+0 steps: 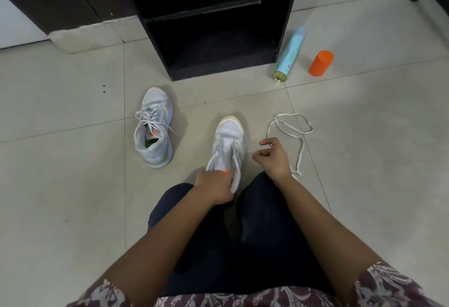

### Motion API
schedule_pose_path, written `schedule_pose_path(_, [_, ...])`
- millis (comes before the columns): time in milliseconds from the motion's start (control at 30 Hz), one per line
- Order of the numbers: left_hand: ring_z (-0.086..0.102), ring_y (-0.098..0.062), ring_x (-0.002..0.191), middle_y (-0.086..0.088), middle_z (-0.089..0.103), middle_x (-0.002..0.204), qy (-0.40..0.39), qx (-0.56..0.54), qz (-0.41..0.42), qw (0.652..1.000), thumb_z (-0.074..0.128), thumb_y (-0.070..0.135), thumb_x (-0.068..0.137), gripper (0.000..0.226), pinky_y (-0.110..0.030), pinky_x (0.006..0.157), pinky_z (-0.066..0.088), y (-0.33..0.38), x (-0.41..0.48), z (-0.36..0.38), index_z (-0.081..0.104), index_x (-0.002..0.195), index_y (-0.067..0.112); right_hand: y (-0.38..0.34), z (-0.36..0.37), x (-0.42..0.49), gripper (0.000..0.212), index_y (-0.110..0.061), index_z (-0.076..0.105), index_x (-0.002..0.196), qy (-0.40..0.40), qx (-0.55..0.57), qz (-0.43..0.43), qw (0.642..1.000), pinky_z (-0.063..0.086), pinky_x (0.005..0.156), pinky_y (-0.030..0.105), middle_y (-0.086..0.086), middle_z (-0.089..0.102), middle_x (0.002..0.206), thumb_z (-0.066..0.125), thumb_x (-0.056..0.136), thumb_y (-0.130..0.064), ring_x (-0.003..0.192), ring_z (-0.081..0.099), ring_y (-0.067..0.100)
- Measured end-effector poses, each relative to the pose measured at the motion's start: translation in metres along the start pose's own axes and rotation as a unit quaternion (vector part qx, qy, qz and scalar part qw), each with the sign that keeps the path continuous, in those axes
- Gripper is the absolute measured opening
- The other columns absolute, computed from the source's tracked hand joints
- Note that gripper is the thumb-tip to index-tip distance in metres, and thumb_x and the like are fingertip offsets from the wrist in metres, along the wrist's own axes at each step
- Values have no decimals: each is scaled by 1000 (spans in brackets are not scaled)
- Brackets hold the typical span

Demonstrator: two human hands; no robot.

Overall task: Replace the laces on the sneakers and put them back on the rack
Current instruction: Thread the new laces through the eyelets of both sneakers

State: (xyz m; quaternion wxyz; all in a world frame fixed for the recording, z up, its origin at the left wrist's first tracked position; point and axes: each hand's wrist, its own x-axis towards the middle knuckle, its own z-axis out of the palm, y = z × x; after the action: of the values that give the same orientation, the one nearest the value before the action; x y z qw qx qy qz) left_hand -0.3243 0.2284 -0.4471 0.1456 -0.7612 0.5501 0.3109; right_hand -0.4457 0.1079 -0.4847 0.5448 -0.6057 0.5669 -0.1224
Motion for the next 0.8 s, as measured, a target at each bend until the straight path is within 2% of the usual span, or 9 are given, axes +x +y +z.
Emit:
schedule_pose_path(67, [60, -26, 92, -3, 62, 98, 81, -84, -12, 993, 43, 32, 93, 25, -31, 67, 41, -3, 11, -14, 65, 100, 21, -3, 5, 8, 35, -18, 48, 106, 6, -23, -9, 1000, 48, 71, 30, -6, 66, 76, 70, 78, -13, 76, 63, 17])
schedule_pose_path(133, [57, -24, 96, -1, 62, 105, 211, -94, -33, 972, 45, 28, 93, 26, -35, 77, 44, -8, 28, -24, 65, 110, 25, -3, 10, 15, 38, -17, 45, 107, 7, -31, -17, 999, 49, 70, 31, -4, 65, 77, 68, 78, -12, 75, 63, 19])
schedule_pose_path(167, [55, -23, 100, 0, 61, 109, 240, -91, -50, 965, 46, 27, 93, 28, -35, 82, 42, -12, 40, -28, 64, 113, 26, -4, 14, 21, 39, -16, 45, 108, 11, -39, -22, 999, 49, 71, 32, -4, 65, 77, 68, 78, -11, 76, 63, 19])
schedule_pose_path(267, [51, -23, 107, 0, 59, 115, 198, -97, -93, 971, 49, 25, 90, 29, -34, 89, 37, -21, 71, -29, 64, 115, 30, -7, 23, 35, 41, -18, 43, 108, 16, -56, -34, 998, 49, 71, 30, -2, 65, 76, 68, 77, -10, 76, 63, 19])
schedule_pose_path(367, [53, -22, 104, 0, 60, 111, 158, -66, -115, 978, 46, 33, 93, 28, -35, 90, 36, -23, 94, -24, 67, 111, 30, -12, 32, 50, 42, -19, 41, 108, 9, -101, -52, 993, 49, 67, 31, 1, 66, 76, 67, 76, -10, 73, 63, 20])
schedule_pose_path(500, [54, -20, 98, 3, 61, 101, 180, -53, -119, 975, 44, 36, 93, 30, -37, 95, 31, -19, 109, -17, 72, 99, 29, -11, 40, 64, 41, -19, 41, 110, -4, -182, -98, 978, 53, 65, 38, 2, 66, 75, 61, 76, -6, 72, 63, 25])
schedule_pose_path(633, [53, -19, 95, 6, 61, 96, 205, -114, -124, 964, 51, 28, 87, 23, -37, 96, 29, -22, 113, -9, 73, 93, 31, -7, 40, 72, 43, -17, 39, 112, -29, -240, -154, 958, 54, 63, 42, 3, 68, 74, 61, 76, -7, 71, 64, 27])
schedule_pose_path(700, [53, -19, 95, 7, 62, 97, 225, -139, -120, 957, 52, 26, 85, 23, -37, 98, 29, -23, 113, -4, 73, 91, 34, -6, 38, 75, 44, -17, 39, 113, -37, -244, -173, 953, 54, 63, 41, 2, 69, 74, 63, 77, -8, 71, 65, 26])
schedule_pose_path(800, [54, -21, 92, 6, 64, 93, 258, -218, -123, 933, 58, 24, 83, 19, -37, 100, 30, -24, 116, 4, 75, 86, 33, -4, 37, 76, 45, -17, 41, 113, -32, -194, -158, 968, 54, 67, 36, -6, 68, 73, 69, 78, -11, 73, 67, 19])
